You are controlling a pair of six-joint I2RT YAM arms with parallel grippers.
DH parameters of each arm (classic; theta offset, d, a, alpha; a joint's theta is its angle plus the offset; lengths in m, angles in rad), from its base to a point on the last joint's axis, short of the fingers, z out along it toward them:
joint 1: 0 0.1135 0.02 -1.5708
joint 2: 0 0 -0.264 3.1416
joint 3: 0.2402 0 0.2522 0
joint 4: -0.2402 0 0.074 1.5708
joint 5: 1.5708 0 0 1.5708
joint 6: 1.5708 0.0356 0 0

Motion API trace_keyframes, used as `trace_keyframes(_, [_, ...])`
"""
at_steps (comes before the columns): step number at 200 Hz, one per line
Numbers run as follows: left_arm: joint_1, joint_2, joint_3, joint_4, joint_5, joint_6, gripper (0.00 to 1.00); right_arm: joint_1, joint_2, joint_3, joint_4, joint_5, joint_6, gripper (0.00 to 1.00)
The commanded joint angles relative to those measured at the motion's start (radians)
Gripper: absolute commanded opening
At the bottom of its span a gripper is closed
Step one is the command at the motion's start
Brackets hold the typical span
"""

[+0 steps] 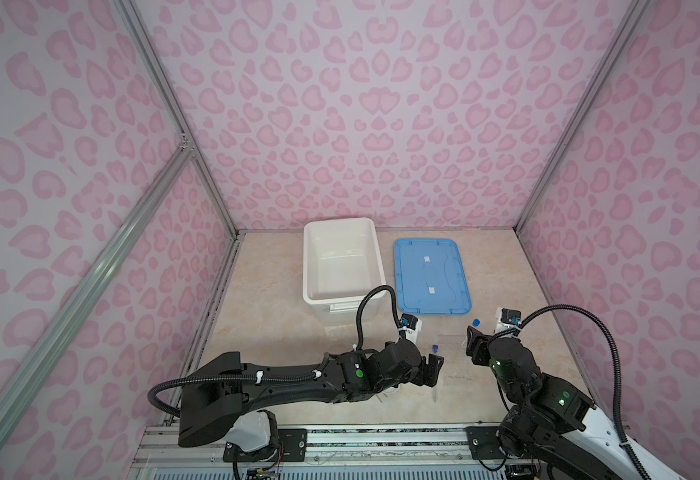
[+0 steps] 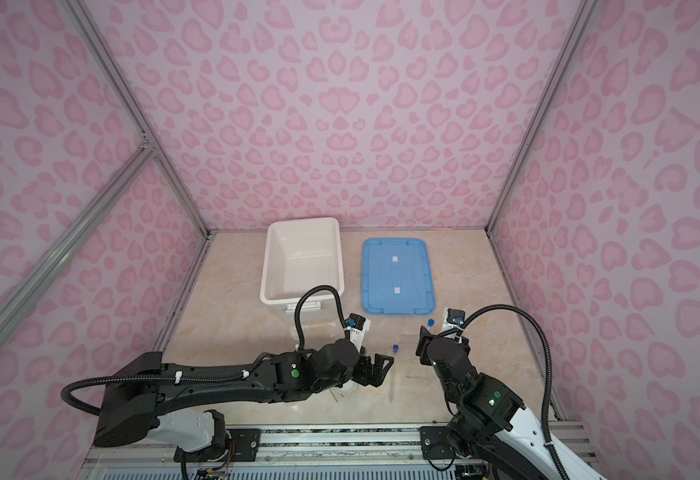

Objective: Organize the chemistry lab equipment
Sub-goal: 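Set the blue cap down by the rack with right gripper while left lowers the tube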

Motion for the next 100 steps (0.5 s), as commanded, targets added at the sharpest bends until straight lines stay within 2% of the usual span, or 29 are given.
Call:
trace_keyframes(1, [-0.001, -0.020, 0.015, -0.031, -0.033, 0.006, 0.95, -0.001, 0.005, 0.041, -0.050, -0.029, 0.009, 0.74])
trace_keyframes(12, [-0.001, -0.016, 0.027, -0.053, -0.035, 0.015, 0.92, -0.003, 0.017, 0.079, -0.069, -0.044, 0.006, 0.75])
trace_keyframes(28, [-0.007, 0.003, 0.067, -0.123, -0.048, 0.027, 0.86, -0.010, 0.045, 0.150, -0.104, -0.067, 0.001, 0.81])
trace_keyframes(39, [-0.012, 0.030, 0.105, -0.177, -0.052, 0.036, 0.86, -0.026, 0.070, 0.204, -0.127, -0.109, -0.010, 0.90])
trace_keyframes(44, [-0.015, 0.045, 0.120, -0.199, -0.049, 0.044, 0.85, -0.037, 0.085, 0.228, -0.142, -0.135, -0.016, 0.98])
trace_keyframes(71, [-0.024, 0.150, 0.219, -0.326, -0.027, 0.048, 0.74, -0.093, 0.147, 0.338, -0.220, -0.243, -0.028, 0.98])
trace_keyframes(100, [-0.026, 0.259, 0.296, -0.407, 0.014, 0.041, 0.61, -0.150, 0.148, 0.380, -0.243, -0.318, -0.021, 0.98])
